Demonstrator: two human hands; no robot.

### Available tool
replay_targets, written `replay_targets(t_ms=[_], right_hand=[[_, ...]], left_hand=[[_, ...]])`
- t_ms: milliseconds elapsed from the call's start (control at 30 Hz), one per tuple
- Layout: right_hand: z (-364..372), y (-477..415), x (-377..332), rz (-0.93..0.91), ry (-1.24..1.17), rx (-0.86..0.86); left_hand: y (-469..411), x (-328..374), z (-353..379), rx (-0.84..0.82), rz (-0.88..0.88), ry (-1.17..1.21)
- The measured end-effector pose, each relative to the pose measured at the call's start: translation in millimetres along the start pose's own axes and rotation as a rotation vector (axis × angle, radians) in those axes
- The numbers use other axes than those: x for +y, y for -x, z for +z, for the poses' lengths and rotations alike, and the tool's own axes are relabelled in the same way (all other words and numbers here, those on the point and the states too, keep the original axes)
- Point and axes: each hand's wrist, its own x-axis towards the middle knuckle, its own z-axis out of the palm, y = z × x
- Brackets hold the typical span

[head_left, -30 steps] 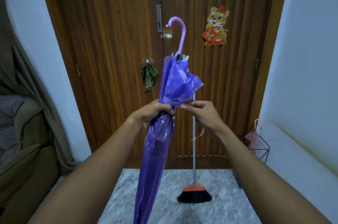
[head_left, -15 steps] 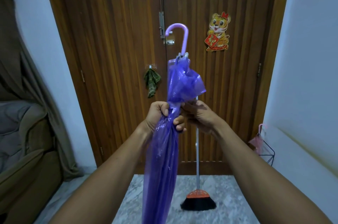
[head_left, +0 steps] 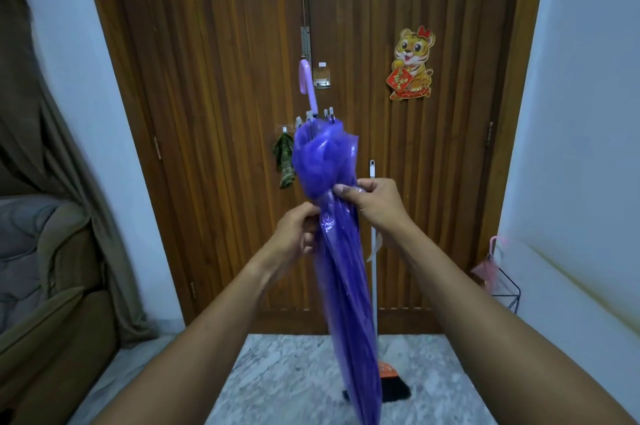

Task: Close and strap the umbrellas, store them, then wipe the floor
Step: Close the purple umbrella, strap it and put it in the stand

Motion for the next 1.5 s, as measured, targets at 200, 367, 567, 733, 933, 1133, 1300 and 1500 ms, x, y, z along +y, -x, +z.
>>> replay_targets(t_ms=[200,367,567,733,933,1133,1300,1500], right_hand=[[25,7,-5,-0.055,0.342,0.07],[-4,-2,-25,-0.006,0.33,-0.276],[-30,4,-23,-0.002,0.12,-0.284],[-31,9,-21,0.045,0.043,-0.246],[-24,15,-22,0.099,0.045,-0.211],[-32,10,-12,0.239,-0.026,-0.425],[-29,14,-3,0.122,-0.012,-0.333],[-18,17,6,0.095,-0.012,-0.034]], left_hand=[[7,-21,21,0.054,0.257,-0.141],[5,-14,16,0.151,0.166,-0.061],[7,-7,8,-0.127,0.083,0.326],[10,-5,7,-0.22,-0.01,0.333],[9,2,10,-0.222,0.036,0.274],[13,7,12,-0.342,0.044,0.342],[5,6,-1,-0.41,-0.057,0.304],[7,2,13,0.119,0.099,-0.256]])
